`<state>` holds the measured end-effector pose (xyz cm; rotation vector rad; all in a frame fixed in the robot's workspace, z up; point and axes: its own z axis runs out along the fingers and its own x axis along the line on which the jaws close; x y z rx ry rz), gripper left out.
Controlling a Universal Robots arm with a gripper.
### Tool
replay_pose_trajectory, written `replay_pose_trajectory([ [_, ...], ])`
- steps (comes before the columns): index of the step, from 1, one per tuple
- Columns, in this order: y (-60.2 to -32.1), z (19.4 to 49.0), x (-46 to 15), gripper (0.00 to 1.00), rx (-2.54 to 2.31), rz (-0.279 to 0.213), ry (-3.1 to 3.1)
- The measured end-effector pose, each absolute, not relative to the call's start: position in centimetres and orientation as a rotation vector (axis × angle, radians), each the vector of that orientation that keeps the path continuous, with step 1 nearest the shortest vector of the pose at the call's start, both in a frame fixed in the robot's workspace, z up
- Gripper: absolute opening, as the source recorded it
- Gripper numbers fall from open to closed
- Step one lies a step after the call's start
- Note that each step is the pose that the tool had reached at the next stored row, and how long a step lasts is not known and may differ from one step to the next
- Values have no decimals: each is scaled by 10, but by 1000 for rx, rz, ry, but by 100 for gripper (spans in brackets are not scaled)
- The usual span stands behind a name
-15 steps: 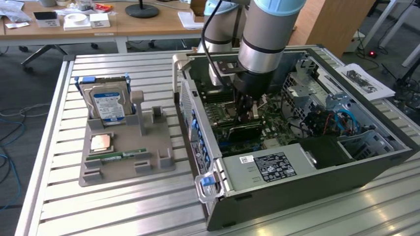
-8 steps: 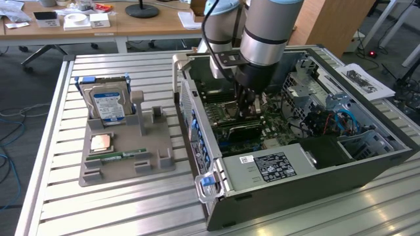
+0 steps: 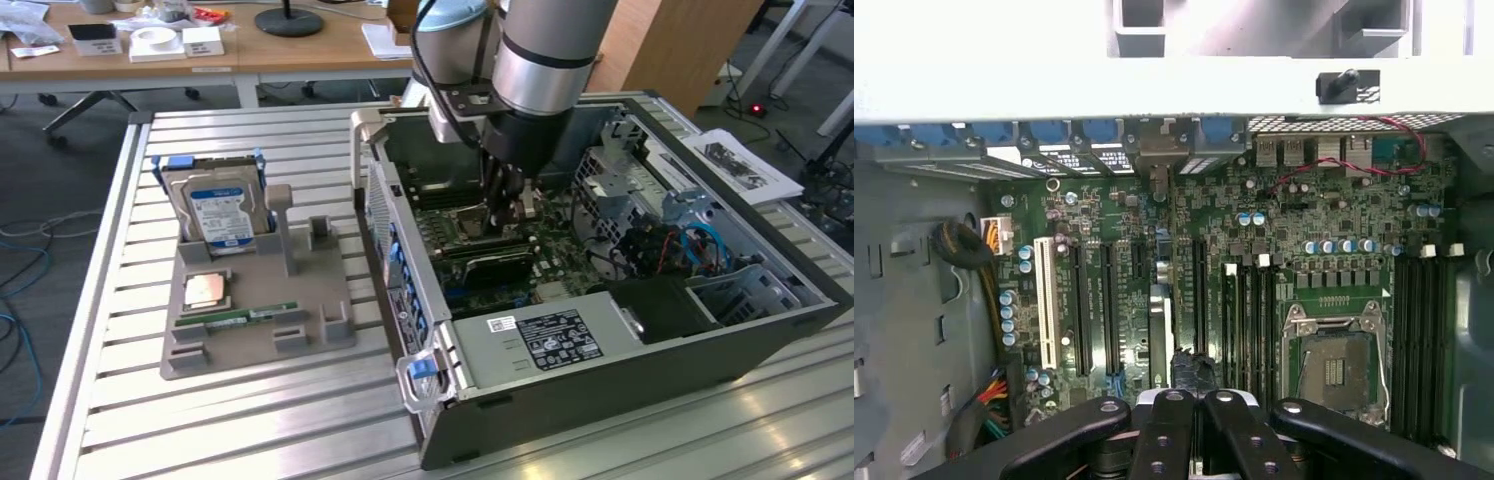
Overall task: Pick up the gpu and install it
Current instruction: 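Press down on the gpu until it lock into place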
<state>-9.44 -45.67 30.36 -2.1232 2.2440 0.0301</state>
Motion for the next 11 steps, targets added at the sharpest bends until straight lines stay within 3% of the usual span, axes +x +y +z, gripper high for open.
replay_pose_trajectory([
  [11,-457,305,-93,11,-2124,30,2245],
])
